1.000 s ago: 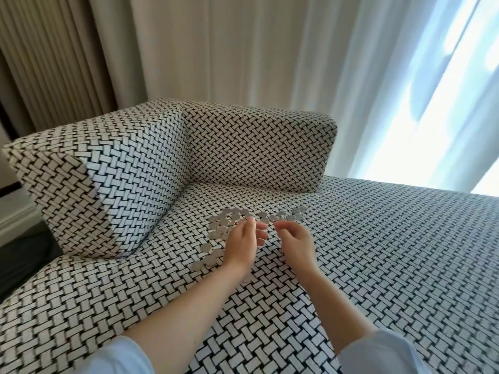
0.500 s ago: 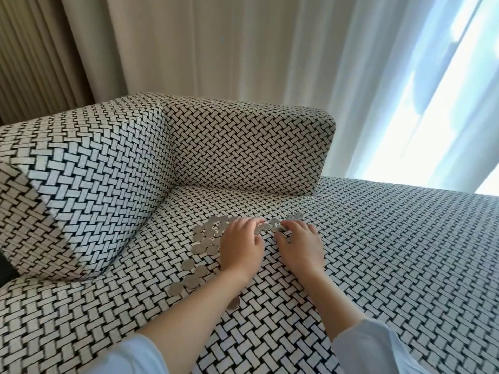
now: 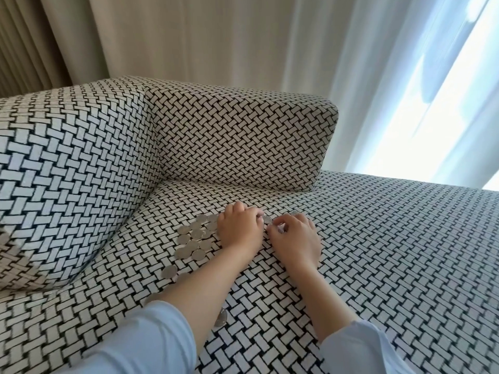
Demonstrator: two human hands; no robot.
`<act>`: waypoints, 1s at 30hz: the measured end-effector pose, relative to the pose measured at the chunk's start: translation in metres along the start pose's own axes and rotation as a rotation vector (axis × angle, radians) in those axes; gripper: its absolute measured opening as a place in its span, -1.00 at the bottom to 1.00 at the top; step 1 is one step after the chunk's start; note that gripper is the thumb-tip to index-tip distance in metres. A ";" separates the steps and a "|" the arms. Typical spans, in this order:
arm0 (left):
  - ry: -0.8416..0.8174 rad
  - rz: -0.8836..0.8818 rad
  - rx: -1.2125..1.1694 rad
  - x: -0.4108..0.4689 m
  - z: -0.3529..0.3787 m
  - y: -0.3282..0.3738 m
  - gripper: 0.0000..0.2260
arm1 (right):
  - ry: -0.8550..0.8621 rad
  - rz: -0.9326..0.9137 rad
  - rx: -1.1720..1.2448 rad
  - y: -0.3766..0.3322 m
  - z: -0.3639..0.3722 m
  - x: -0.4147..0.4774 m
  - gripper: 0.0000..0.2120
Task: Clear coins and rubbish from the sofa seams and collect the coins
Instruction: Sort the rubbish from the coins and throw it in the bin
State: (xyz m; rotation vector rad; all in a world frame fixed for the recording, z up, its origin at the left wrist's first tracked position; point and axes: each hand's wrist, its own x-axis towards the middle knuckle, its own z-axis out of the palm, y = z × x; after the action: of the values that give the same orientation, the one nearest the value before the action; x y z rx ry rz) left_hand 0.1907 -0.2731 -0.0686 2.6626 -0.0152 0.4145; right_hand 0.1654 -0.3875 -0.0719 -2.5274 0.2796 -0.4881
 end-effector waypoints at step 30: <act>0.152 -0.047 -0.143 -0.013 -0.027 -0.028 -0.86 | 0.180 -0.164 0.076 -0.011 -0.003 0.007 -0.88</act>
State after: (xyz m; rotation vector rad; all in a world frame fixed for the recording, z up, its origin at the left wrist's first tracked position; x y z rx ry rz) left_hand 0.1726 -0.2371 -0.0614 2.4795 0.0612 0.5773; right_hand 0.1718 -0.3824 -0.0613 -2.4462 0.1174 -0.7781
